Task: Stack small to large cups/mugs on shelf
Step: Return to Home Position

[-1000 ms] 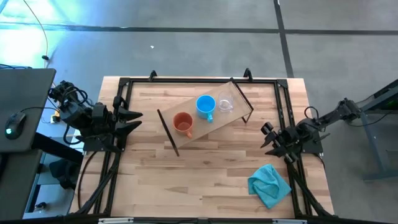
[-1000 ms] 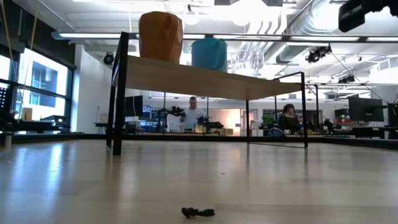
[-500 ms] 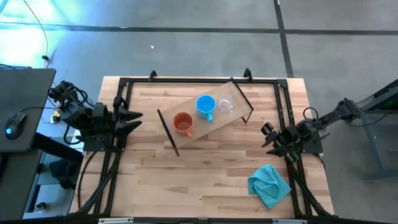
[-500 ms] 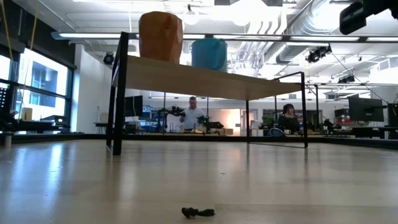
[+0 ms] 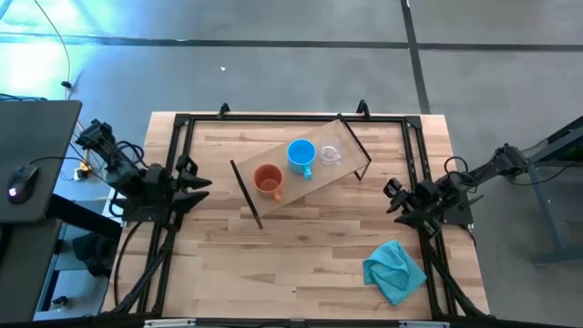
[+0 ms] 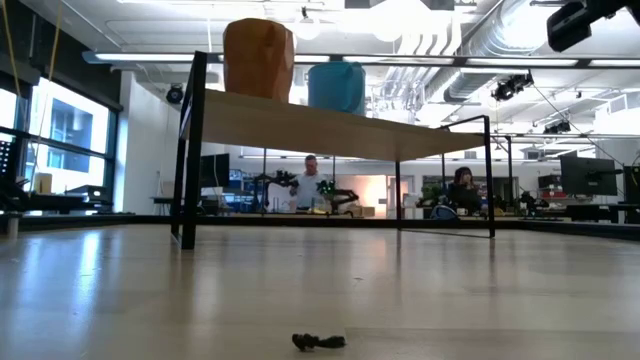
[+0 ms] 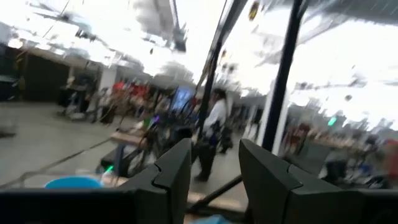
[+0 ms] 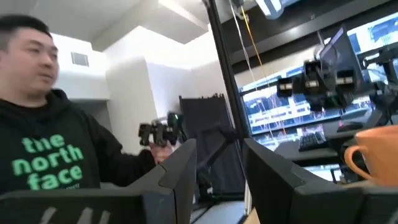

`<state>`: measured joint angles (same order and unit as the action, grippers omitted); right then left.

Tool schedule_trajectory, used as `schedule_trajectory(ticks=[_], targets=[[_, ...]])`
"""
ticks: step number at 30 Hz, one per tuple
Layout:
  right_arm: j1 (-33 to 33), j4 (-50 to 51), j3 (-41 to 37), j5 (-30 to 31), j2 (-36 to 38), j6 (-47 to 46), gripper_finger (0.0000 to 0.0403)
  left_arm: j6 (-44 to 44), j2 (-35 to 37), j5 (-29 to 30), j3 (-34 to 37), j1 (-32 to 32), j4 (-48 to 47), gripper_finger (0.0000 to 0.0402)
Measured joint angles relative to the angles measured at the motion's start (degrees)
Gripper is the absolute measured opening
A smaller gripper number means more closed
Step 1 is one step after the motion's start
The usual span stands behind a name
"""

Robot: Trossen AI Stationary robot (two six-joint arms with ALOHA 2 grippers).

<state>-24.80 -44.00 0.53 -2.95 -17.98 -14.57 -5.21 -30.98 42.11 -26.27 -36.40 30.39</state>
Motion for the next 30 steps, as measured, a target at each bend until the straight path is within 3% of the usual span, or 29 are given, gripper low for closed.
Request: schedule_trajectory(ticks=[4,8,18,30], targets=[[0.0,-1.0,0.0,2.6,0.0,0.0,0.0124,-0.8,5.3,-4.2,6.4,0.0,7.3,0.0124],[0.0,-1.0,0.0,5.1,0.0,-0.1,0.0124,-0.5,9.4,-7.2,9.3,0.0,6.8,0.0124],[0.0,-0.9,0.0,10.5,0.0,-1.6,0.0124,4.3,20.0,-21.4,16.2,0.0,1.6,0.0124],[0.0,-0.9,0.0,15.0,0.0,-8.6,0.0124,4.8,30.6,-25.2,23.8,0.0,-1.9,0.0124]])
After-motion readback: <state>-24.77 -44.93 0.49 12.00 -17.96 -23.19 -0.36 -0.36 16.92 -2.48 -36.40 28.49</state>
